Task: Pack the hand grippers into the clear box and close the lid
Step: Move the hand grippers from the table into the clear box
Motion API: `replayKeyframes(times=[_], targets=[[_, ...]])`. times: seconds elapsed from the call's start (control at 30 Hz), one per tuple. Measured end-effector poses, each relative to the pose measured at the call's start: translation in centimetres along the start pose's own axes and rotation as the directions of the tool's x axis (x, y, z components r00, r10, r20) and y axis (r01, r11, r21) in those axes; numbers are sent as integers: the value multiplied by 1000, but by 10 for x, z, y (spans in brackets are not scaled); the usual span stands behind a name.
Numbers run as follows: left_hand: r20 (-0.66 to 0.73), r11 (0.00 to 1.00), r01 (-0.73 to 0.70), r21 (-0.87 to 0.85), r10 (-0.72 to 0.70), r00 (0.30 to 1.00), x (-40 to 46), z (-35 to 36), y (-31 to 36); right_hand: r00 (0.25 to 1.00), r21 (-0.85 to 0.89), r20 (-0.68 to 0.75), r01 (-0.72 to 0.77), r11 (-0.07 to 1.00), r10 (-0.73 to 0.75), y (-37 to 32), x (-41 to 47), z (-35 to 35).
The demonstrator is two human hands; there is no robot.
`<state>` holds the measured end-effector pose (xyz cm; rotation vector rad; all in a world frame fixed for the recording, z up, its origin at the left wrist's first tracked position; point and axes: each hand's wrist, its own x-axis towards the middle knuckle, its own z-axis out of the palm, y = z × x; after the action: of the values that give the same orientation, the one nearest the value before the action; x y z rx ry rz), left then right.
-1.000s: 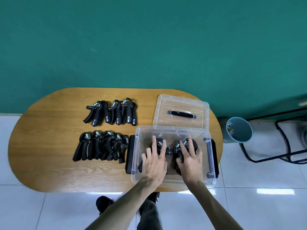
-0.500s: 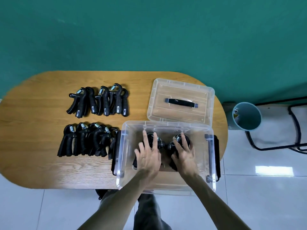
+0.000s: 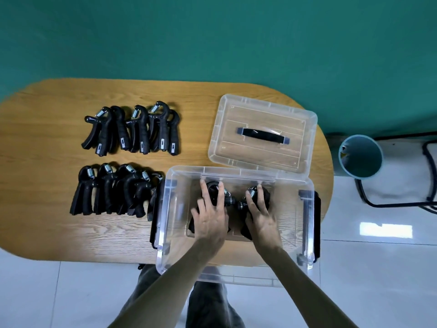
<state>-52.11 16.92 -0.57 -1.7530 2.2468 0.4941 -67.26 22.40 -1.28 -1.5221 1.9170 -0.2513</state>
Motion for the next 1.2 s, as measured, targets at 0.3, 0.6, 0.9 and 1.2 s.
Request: replayKeyframes(times=[0.3, 0.6, 0.9, 1.2], targets=[[58, 991, 71, -111, -65, 996, -3, -8, 3, 1000, -85, 21, -21, 996, 23, 2, -1, 7], [76, 989, 72, -128, -62, 995, -7, -11, -4, 998, -150, -47, -40, 988, 33, -5, 1, -2], [-23, 990, -110, -86, 109, 994, -32, -54, -27, 990, -258, -137, 4, 966, -41, -45, -23, -32], [-162, 956, -287, 67, 294, 942, -52, -124, -85, 962, -438, -195, 91, 895, -193, -135, -44, -73]])
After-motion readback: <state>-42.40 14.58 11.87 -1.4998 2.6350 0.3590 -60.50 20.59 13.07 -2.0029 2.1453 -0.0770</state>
